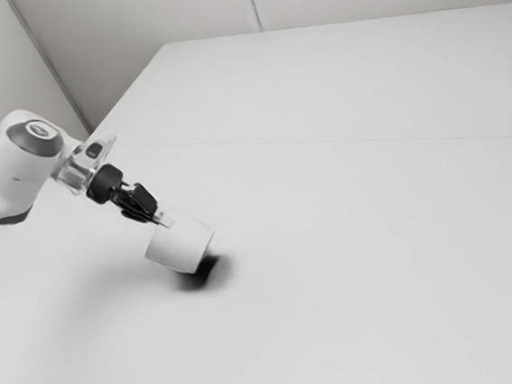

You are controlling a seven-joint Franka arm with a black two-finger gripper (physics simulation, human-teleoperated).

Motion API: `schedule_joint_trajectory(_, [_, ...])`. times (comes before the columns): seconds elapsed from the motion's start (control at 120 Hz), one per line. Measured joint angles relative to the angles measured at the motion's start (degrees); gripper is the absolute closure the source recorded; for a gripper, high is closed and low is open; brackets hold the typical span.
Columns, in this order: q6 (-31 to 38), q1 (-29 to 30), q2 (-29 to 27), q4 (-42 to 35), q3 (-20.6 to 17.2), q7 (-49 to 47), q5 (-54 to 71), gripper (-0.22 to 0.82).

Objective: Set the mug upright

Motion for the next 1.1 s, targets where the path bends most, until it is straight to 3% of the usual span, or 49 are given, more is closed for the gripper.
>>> schedule_joint_trajectory(0.275, [9.7,-1.8,-4.2,1.2,-9.5,-10.9,28.7,0.79])
schedule_joint_trajectory(0.567, [23.4,-6.9,-6.0,-7.3,-12.2,-19.5,43.3,0.79])
schedule_joint_trajectory(0.825, [31.8,-11.6,-6.4,-12.7,-12.4,-24.7,47.1,0.79])
schedule_joint_trajectory(1.1, [34.2,-13.2,-6.3,-13.6,-12.5,-27.8,46.9,0.27])
